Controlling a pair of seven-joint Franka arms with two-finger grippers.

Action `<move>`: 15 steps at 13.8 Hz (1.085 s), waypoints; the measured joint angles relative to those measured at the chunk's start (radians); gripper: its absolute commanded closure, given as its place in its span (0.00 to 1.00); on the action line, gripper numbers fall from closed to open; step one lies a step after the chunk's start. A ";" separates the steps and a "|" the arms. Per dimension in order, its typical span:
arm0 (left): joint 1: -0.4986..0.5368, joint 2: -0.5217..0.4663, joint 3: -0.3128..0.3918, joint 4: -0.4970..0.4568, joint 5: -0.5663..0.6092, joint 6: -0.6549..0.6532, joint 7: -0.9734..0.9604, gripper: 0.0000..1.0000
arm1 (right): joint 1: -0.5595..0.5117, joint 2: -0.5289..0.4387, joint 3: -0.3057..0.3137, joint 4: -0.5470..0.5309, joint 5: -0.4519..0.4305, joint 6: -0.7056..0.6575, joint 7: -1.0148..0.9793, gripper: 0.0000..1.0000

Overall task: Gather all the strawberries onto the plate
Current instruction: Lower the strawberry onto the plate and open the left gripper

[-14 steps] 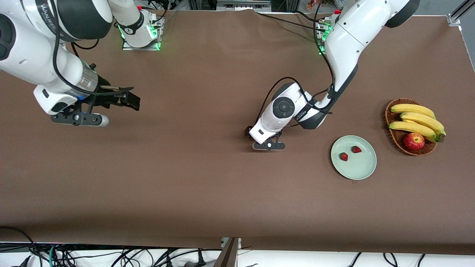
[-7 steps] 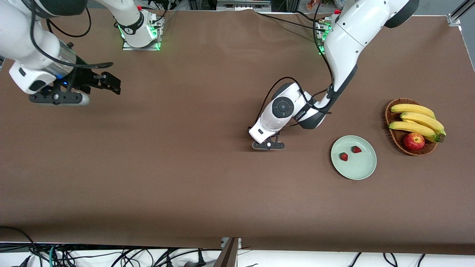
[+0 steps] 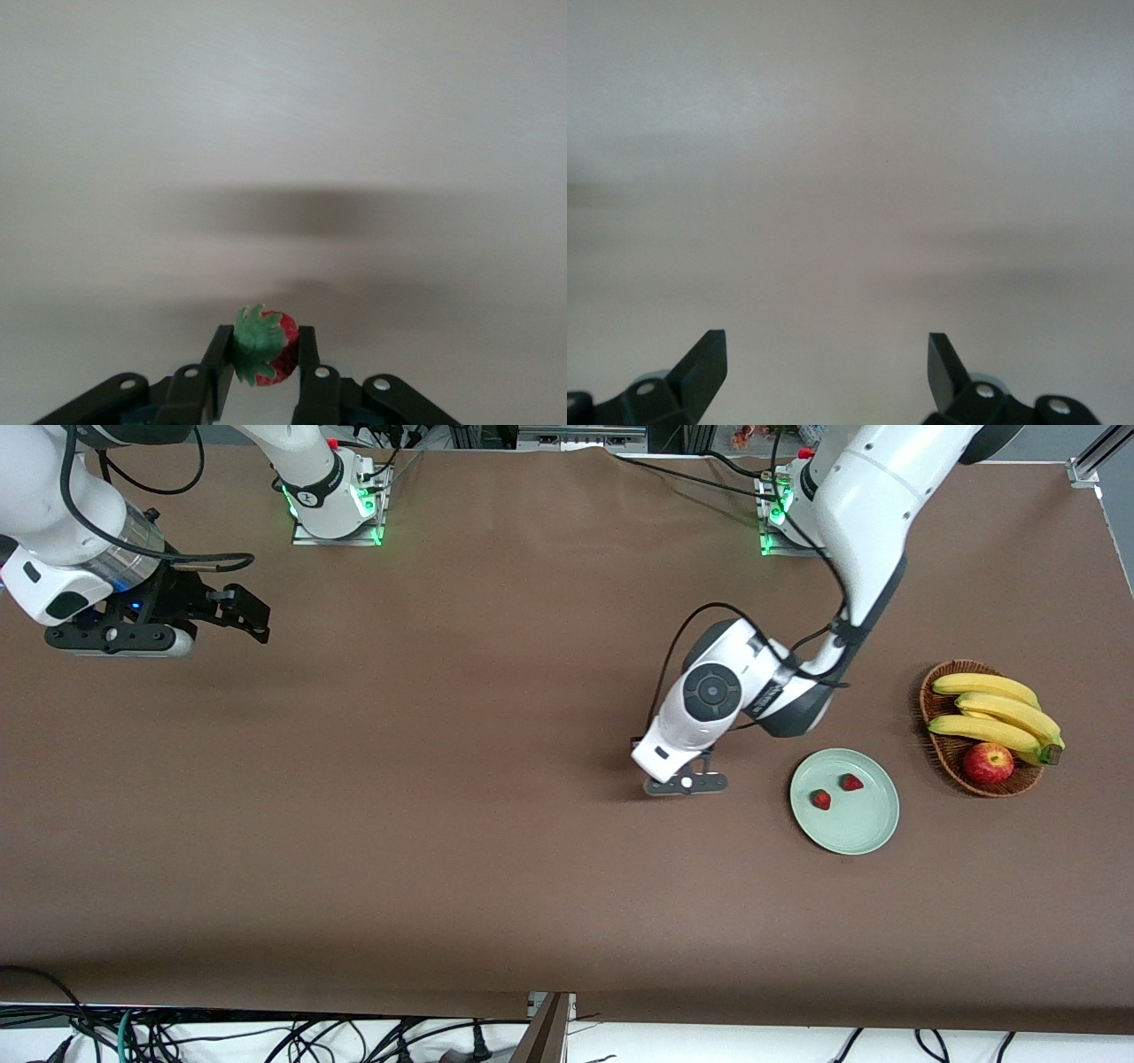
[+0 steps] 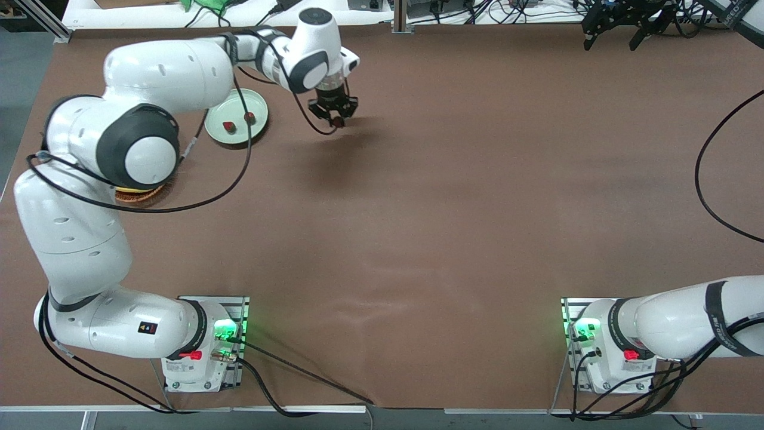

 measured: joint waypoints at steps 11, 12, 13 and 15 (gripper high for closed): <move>0.355 -0.053 0.008 -0.005 0.050 -0.072 0.902 0.92 | -0.016 0.048 -0.025 0.097 -0.027 0.012 -0.019 0.00; 0.385 -0.043 0.009 -0.006 0.050 -0.043 0.987 0.93 | -0.016 0.057 -0.025 0.107 -0.027 0.012 -0.019 0.00; 0.415 -0.027 0.010 -0.007 0.050 -0.009 1.075 0.94 | -0.016 0.065 -0.025 0.114 -0.027 0.012 -0.019 0.00; 0.465 0.015 0.011 -0.009 0.050 0.067 1.232 0.91 | -0.016 0.074 -0.025 0.121 -0.027 0.012 -0.019 0.00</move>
